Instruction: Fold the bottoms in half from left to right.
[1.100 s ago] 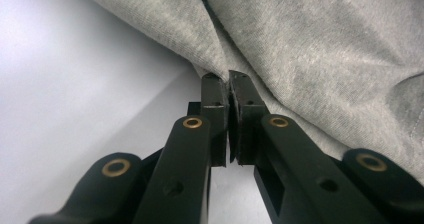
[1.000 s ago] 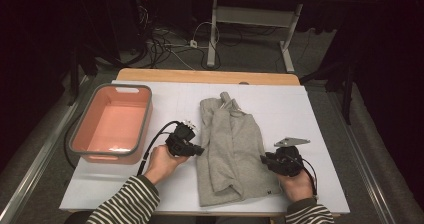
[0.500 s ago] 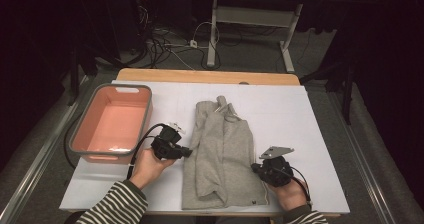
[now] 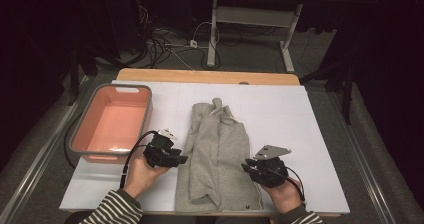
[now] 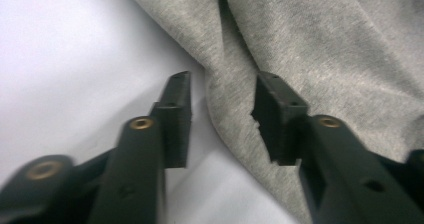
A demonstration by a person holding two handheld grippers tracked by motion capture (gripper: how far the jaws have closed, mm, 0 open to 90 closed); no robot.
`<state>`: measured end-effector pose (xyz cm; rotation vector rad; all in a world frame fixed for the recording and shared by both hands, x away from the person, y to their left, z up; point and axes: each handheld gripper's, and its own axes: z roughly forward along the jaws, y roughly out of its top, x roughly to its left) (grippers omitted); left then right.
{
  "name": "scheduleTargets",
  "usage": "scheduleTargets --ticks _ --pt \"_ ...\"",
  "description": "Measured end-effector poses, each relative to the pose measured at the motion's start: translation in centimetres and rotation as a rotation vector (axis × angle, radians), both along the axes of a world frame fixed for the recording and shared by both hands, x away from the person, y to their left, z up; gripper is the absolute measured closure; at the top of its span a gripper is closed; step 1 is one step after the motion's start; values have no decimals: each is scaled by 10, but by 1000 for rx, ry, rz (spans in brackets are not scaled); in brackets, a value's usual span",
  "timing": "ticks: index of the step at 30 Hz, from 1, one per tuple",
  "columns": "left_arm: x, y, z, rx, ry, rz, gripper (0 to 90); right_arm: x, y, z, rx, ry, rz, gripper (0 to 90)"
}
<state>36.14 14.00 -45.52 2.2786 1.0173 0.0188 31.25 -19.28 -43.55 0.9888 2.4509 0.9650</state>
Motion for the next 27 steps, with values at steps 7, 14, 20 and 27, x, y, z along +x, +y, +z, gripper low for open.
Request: scheduleTargets --ticks 7,14,20,27 --pt "-3 7 -4 -21 -16 54 471 18 45 2 38 51 81 670" --pt "0 6 -6 -32 -13 63 472 41 80 4 31 85 122 617" --pt "4 4 -10 -36 8 63 474 50 100 4 -1 108 144 560" --pt "5 2 -12 -30 15 56 474 60 110 -8 -43 156 130 585"
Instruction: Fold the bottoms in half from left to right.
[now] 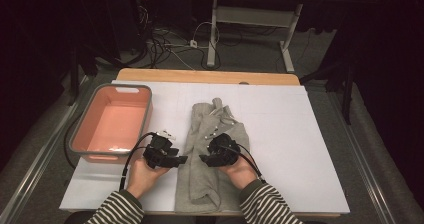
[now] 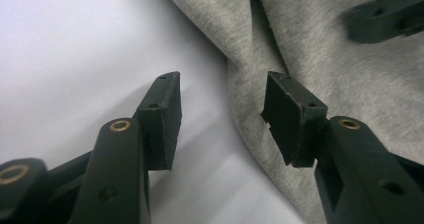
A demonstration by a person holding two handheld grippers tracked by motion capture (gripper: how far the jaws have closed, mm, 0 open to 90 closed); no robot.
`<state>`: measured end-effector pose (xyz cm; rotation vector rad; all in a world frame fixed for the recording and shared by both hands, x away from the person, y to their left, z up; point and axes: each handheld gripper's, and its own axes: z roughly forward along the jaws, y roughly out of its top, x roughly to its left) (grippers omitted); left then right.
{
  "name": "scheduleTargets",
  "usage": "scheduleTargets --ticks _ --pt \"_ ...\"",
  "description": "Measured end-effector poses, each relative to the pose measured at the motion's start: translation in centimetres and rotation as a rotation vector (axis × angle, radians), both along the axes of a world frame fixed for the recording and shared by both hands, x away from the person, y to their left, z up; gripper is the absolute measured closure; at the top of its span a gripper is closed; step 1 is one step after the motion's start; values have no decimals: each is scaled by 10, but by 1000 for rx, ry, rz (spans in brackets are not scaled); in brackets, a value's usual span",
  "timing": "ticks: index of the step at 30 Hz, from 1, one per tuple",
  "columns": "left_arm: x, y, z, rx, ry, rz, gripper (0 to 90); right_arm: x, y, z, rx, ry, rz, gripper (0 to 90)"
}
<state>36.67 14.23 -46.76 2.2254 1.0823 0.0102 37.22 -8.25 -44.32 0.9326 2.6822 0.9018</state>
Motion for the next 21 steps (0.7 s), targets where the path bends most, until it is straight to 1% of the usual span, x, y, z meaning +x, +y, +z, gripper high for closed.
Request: scheduleTargets --ticks 1,2,3,4,6,7,8,9,10,13,17,20,21 --pt "0 0 0 -4 2 2 474 1 0 -2 -4 6 1 604" --pt "1 0 0 -10 5 2 474 1 0 -2 -4 6 1 604" --pt "1 1 0 -16 11 1 481 2 1 -3 -16 8 8 679" --pt "2 1 0 -17 13 0 483 2 2 -4 -20 9 10 730" --pt "2 1 0 -14 11 0 487 2 1 -4 -18 13 17 814" --pt "2 1 0 -14 11 0 494 2 1 -4 -18 13 17 814" --pt "1 1 0 -12 9 -1 495 1 1 -3 -20 6 32 873" --pt "1 1 0 -12 9 0 496 1 1 -3 -24 5 34 881" --pt "1 0 -1 -13 8 -2 496 0 0 -2 -29 -7 46 884" --pt "1 0 -1 -16 3 -8 496 -2 -2 0 -24 -17 51 890" --pt "2 0 -2 -19 1 -10 496 -3 -7 0 -11 -16 41 892" --pt "2 0 -2 -16 -1 -10 496 -3 -10 1 -7 -20 45 893" --pt "1 0 -2 -15 -3 -10 496 -5 -12 2 1 -21 40 894"
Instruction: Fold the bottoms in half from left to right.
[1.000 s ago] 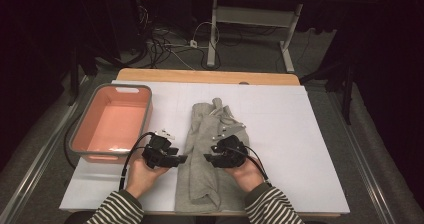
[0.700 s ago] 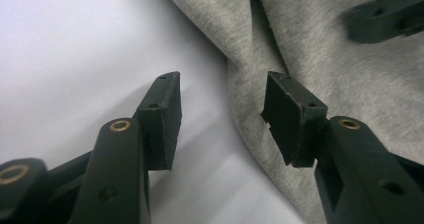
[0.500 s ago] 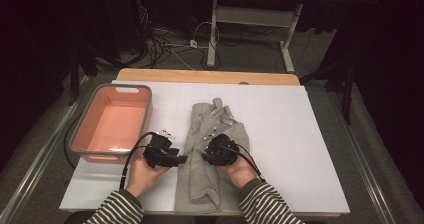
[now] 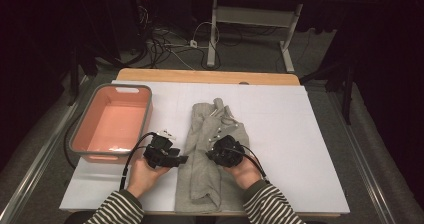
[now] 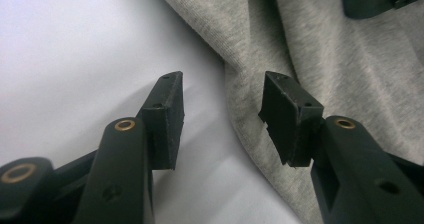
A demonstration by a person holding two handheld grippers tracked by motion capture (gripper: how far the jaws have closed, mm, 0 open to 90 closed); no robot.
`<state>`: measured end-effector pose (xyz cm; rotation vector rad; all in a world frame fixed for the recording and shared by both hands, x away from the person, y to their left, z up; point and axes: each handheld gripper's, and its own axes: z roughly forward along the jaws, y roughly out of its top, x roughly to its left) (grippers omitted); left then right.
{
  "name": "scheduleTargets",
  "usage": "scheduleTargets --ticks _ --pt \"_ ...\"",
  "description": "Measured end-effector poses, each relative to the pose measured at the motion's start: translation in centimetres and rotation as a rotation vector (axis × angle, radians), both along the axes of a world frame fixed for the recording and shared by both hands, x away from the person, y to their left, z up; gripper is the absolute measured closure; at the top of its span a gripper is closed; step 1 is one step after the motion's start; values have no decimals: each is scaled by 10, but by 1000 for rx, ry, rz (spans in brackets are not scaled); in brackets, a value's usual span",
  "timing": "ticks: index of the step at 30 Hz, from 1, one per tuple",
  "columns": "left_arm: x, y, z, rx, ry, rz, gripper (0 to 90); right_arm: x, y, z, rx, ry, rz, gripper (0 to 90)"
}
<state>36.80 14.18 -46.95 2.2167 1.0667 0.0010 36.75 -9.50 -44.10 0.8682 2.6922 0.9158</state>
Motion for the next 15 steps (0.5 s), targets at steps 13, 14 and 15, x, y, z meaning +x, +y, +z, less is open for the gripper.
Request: scheduleTargets --ticks 13,14,15 --pt "0 0 0 -1 -1 -3 496 -8 -31 7 37 -32 -28 894" --pt "0 0 0 -1 -1 -3 496 -8 -36 7 41 -39 -29 894" --pt "0 0 0 -1 -2 -2 496 -9 -41 8 44 -37 -37 894"
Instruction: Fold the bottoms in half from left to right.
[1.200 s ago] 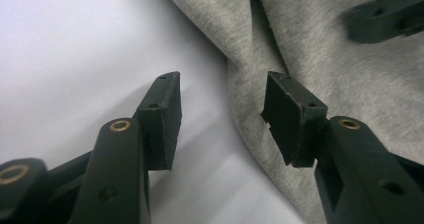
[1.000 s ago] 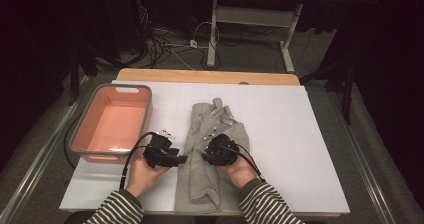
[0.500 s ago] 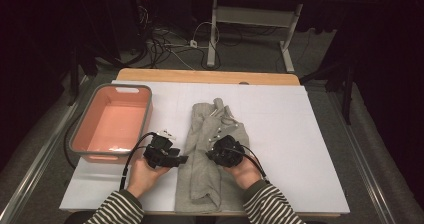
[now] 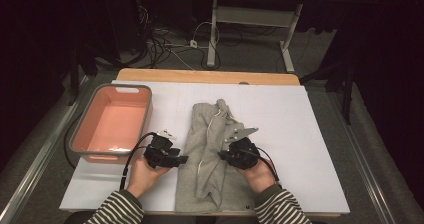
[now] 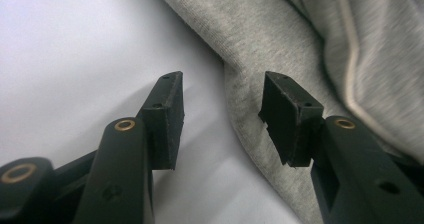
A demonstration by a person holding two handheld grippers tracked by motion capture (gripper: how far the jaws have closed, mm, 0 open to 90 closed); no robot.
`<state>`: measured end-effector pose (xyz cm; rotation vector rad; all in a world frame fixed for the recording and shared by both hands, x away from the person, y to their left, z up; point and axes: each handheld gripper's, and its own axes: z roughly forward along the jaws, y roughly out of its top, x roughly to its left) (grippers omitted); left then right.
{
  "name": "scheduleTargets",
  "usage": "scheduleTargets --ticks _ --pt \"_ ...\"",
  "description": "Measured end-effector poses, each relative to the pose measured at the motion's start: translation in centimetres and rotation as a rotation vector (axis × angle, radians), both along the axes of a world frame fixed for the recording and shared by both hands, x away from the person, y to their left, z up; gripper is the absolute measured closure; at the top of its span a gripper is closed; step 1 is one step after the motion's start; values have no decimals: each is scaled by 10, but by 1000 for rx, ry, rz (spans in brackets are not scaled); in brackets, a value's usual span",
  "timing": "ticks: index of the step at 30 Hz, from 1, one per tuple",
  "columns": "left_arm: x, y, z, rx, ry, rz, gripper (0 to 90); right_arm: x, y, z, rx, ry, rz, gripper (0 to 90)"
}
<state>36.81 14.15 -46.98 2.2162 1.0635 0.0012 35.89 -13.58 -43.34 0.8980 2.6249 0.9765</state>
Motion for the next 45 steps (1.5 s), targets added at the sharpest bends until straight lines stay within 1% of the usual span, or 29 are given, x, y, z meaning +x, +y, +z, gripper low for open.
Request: scheduleTargets --ticks 1,2,3,4,5,6,7,8,10,12,15,17,18,19,21,22,23,24,25,27,28,29,30,32,33,34,37,40,45 --pt "0 0 0 0 0 0 496 0 -5 0 2 -3 -8 894" --pt "0 0 0 0 0 0 495 0 -5 0 2 -3 -8 894" --pt "0 0 0 0 0 1 496 -2 -14 0 7 0 -27 894" --pt "0 0 0 -1 0 1 496 -3 -19 0 9 6 -38 894" --pt "0 0 0 -1 0 1 496 -3 -19 0 9 6 -38 894" --pt "0 0 0 -1 0 0 496 -3 -29 -3 18 15 -56 893" --pt "0 0 0 -2 0 0 496 -3 -34 -6 20 19 -63 894" --pt "0 0 0 -2 0 0 496 -3 -34 -6 20 19 -63 894" --pt "0 0 0 -1 -1 -2 496 -5 -42 -13 28 42 -93 893" --pt "0 0 0 1 -2 -2 495 -4 -44 -15 27 44 -95 893" --pt "0 0 0 0 -2 -1 495 -4 -40 -16 24 55 -96 881" --pt "0 0 0 0 -2 -2 495 -5 -39 -15 19 51 -99 864" --pt "0 0 0 1 -2 -4 495 -6 -39 -15 18 44 -95 839" --pt "0 0 0 0 -2 -4 495 -8 -37 -11 25 34 -103 793" --pt "0 0 0 -2 -1 -2 495 -12 -36 -3 30 10 -105 769" --pt "0 0 0 -2 -1 -2 495 -12 -36 -3 30 10 -105 769" --pt "0 0 0 -2 -1 -1 495 -16 -33 5 43 -15 -97 756" --pt "0 0 0 -2 -1 -1 495 -16 -33 5 43 -15 -97 756" --pt "0 0 0 -1 -2 0 495 -17 -28 13 49 -32 -88 746" --pt "0 0 0 -1 -2 0 495 -17 -25 16 49 -37 -84 737" --pt "0 0 0 -1 -2 1 495 -15 -17 20 50 -41 -78 717" --pt "0 0 0 -1 -2 1 495 -15 -17 20 50 -41 -78 717" --pt "0 0 0 -1 -2 -1 495 -10 -9 21 43 -39 -75 696" --pt "0 0 0 -2 -1 -2 494 -4 -3 19 33 -27 -89 684" --pt "0 0 0 -2 0 -2 494 -4 -3 19 33 -27 -89 684" --pt "0 0 0 -2 0 -3 495 2 0 16 25 -5 -113 677" --pt "0 0 1 -1 0 -5 494 9 0 9 7 8 -123 658" --pt "0 0 0 -1 0 -6 494 11 -2 3 -10 22 -132 647" --pt "-1 -1 0 -1 -2 -6 493 12 -5 -3 -15 46 -147 631"
